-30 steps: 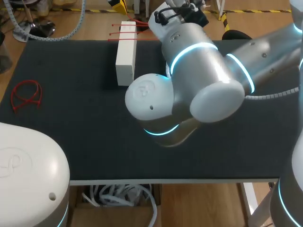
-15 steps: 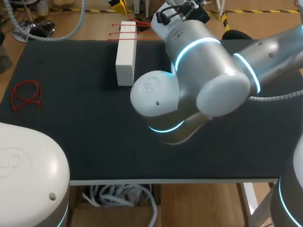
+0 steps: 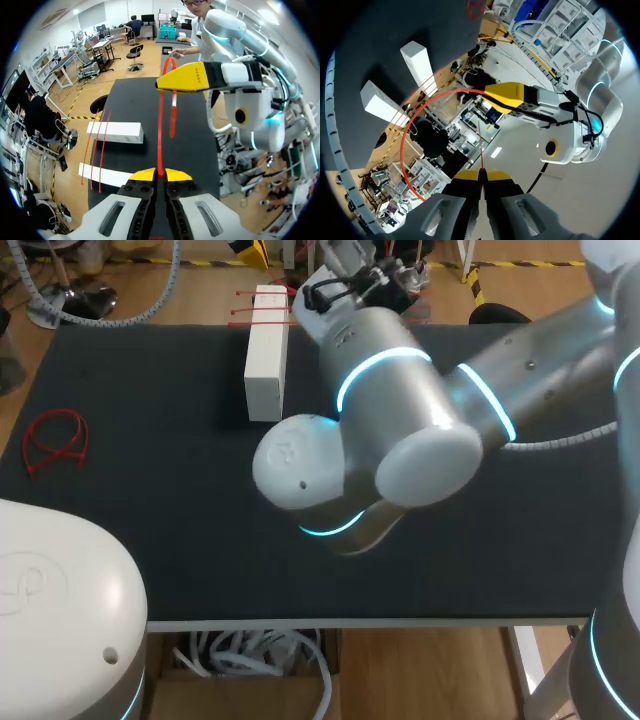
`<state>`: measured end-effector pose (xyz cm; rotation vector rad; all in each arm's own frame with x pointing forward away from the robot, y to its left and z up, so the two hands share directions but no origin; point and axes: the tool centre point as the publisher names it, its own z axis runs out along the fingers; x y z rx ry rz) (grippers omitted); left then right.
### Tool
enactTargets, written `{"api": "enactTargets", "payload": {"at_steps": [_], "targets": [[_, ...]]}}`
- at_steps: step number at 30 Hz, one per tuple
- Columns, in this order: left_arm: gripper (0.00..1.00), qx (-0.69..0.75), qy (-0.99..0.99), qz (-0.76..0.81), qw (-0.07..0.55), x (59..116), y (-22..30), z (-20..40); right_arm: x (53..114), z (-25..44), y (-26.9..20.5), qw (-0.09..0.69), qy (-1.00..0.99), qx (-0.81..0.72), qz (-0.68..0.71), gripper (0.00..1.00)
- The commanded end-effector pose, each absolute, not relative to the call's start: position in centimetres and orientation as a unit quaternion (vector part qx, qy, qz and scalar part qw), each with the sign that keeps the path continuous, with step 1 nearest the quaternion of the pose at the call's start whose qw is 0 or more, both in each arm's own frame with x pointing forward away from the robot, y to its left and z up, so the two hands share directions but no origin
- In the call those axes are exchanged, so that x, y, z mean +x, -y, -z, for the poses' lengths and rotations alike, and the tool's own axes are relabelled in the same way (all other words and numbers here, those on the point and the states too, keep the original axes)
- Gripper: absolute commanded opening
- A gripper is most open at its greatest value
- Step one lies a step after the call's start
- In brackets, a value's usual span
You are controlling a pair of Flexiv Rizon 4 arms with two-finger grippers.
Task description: Grab the tape and strap the tape.
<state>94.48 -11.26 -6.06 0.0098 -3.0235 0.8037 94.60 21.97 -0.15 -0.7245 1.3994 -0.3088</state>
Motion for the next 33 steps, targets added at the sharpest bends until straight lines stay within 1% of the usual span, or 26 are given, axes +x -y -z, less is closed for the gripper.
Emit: {"api": "enactTargets", "payload": {"at_steps": [1, 19, 33], "targets": [[0.00, 0.003, 0.967, -0.255, 0.007, 94.5, 11.3, 6.0, 94.4, 0.1, -23.2, 0.701, -0.625, -0.302, 0.162, 0.00], [0.00, 0.003, 0.967, -0.255, 0.007, 94.5, 11.3, 6.0, 95.5, 0.5, -25.5, 0.711, -0.622, -0.282, 0.168, 0.00], [0.00, 0.003, 0.967, -0.255, 0.007, 94.5, 11.3, 6.0, 95.1, 0.5, -25.0, 0.708, -0.630, -0.274, 0.162, 0.00]]}}
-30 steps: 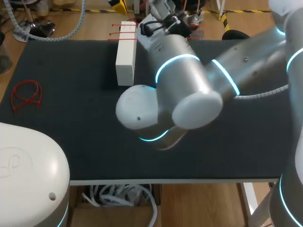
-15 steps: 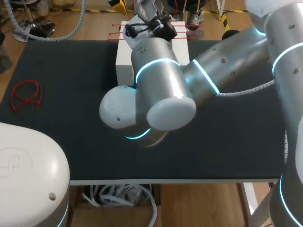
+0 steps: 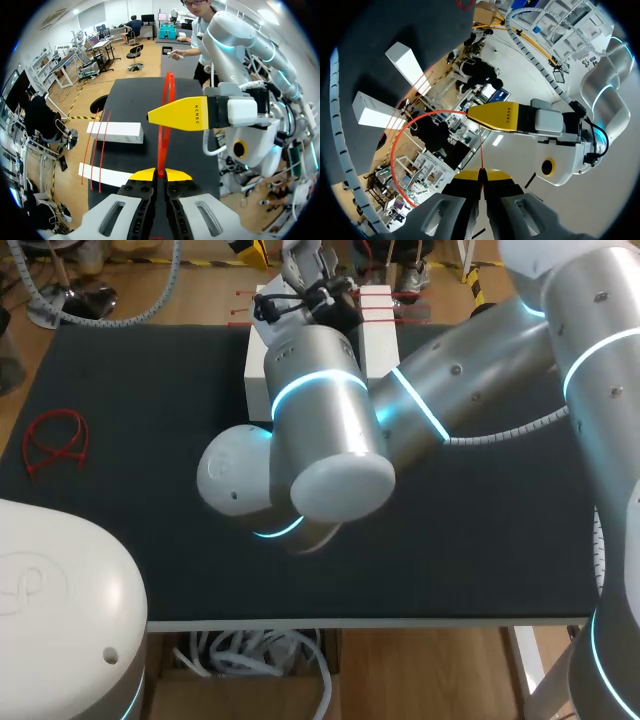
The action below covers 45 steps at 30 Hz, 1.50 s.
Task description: Grab the tape and strap the tape.
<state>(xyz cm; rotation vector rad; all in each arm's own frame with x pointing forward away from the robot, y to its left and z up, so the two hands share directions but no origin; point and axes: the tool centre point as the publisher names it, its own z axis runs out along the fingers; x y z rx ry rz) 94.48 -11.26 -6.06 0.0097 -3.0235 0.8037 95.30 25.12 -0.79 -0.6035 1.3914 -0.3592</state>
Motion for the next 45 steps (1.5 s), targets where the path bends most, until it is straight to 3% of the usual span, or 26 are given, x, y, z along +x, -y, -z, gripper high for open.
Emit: {"api": "enactTargets", "payload": {"at_steps": [1, 45], "targets": [[0.00, 0.003, 0.967, -0.255, 0.007, 94.5, 11.3, 6.0, 95.1, 0.5, -25.0, 0.708, -0.631, -0.274, 0.161, 0.00], [0.00, 0.003, 0.967, -0.255, 0.007, 94.5, 11.3, 6.0, 95.4, 1.9, -26.3, 0.704, -0.643, -0.264, 0.143, 0.00]]}}
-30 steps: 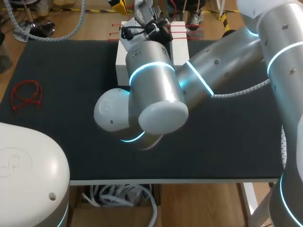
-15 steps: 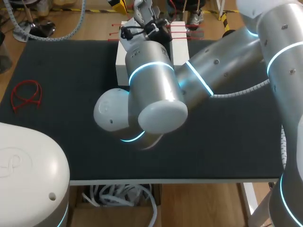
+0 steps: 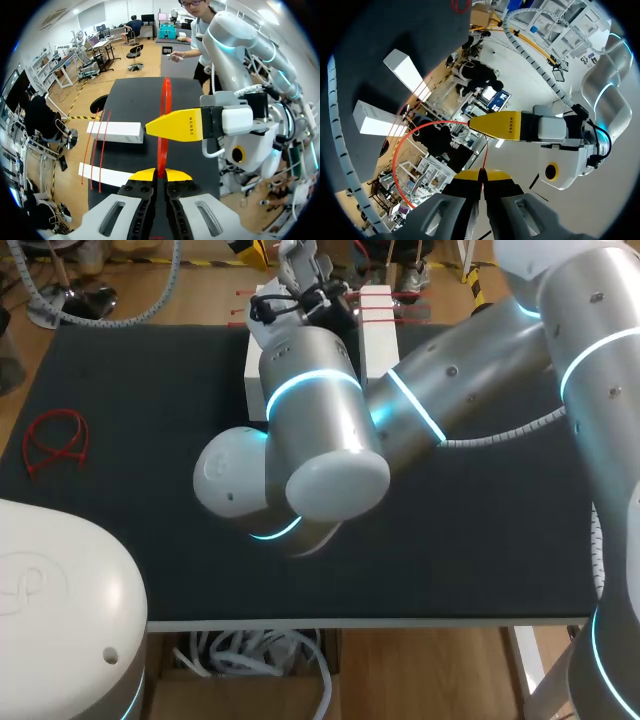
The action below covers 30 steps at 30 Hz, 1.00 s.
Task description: Grab the tape and strap the tape.
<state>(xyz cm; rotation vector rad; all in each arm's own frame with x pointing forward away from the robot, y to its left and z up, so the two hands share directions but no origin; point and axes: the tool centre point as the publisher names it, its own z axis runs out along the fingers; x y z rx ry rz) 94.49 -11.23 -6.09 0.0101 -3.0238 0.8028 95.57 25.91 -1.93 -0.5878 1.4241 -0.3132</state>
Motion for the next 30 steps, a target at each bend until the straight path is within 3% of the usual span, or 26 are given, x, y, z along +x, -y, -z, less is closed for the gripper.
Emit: {"api": "enactTargets", "payload": {"at_steps": [1, 30], "targets": [[0.00, 0.003, 0.967, -0.255, 0.007, 94.5, 11.3, 6.0, 95.3, 1.9, -26.4, 0.704, -0.644, -0.263, 0.142, 0.00], [0.00, 0.003, 0.967, -0.255, 0.007, 94.5, 11.3, 6.0, 95.8, 3.3, -27.4, 0.694, -0.655, -0.266, 0.136, 0.00]]}}
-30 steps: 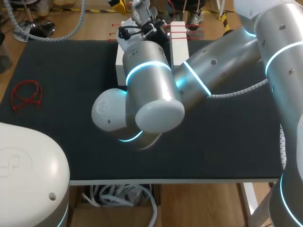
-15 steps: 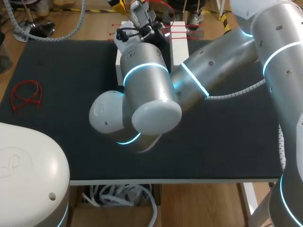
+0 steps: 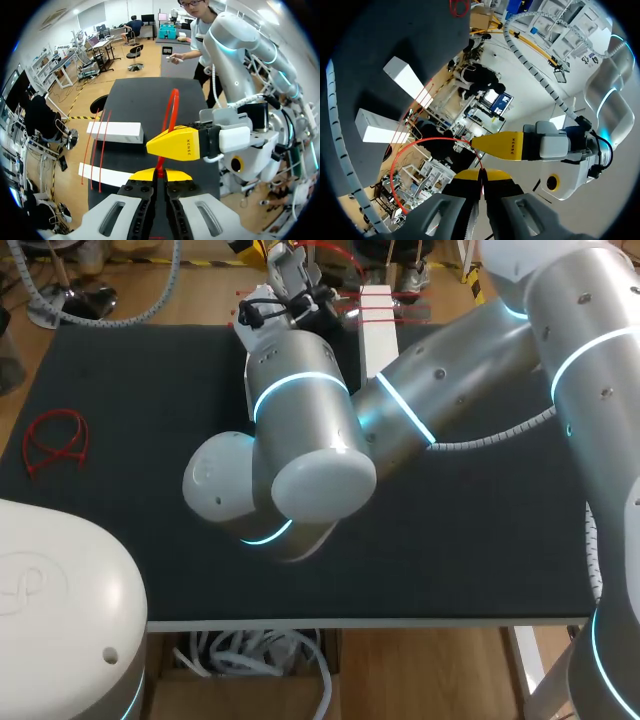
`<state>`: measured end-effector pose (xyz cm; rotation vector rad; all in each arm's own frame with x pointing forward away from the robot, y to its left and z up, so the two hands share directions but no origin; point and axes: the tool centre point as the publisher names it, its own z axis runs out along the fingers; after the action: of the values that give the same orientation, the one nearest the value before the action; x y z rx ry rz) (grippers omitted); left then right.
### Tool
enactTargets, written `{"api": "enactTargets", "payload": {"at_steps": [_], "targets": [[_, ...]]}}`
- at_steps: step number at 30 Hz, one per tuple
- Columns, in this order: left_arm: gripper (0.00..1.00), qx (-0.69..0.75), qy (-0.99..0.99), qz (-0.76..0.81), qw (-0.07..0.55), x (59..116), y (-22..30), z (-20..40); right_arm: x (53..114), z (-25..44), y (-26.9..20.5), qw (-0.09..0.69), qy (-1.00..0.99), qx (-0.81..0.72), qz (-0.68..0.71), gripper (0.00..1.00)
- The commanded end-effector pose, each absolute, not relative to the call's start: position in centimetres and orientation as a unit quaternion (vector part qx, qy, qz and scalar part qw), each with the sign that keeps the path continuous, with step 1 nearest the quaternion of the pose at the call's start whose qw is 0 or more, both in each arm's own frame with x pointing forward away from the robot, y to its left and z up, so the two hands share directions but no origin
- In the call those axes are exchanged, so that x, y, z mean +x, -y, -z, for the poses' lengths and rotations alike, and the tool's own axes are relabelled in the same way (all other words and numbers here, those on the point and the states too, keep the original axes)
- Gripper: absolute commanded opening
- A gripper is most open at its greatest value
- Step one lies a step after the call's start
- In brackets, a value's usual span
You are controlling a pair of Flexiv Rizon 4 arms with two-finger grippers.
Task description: Grab the tape and strap the tape.
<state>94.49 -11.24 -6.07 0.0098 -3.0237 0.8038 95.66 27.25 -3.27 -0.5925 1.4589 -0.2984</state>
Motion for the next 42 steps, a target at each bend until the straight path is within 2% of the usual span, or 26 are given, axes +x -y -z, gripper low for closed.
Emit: {"api": "enactTargets", "payload": {"at_steps": [1, 25, 42], "targets": [[0.00, 0.003, 0.967, -0.255, 0.007, 94.5, 11.3, 6.0, 95.8, 3.3, -27.5, 0.694, -0.655, -0.267, 0.136, 0.00], [0.00, 0.003, 0.967, -0.255, 0.007, 94.5, 11.3, 6.0, 94.0, 1.4, -27.4, 0.710, -0.647, -0.253, 0.113, 0.00], [0.00, 0.003, 0.967, -0.255, 0.007, 94.5, 11.3, 6.0, 93.7, 0.4, -25.4, 0.717, -0.659, -0.216, 0.077, 0.00]]}}
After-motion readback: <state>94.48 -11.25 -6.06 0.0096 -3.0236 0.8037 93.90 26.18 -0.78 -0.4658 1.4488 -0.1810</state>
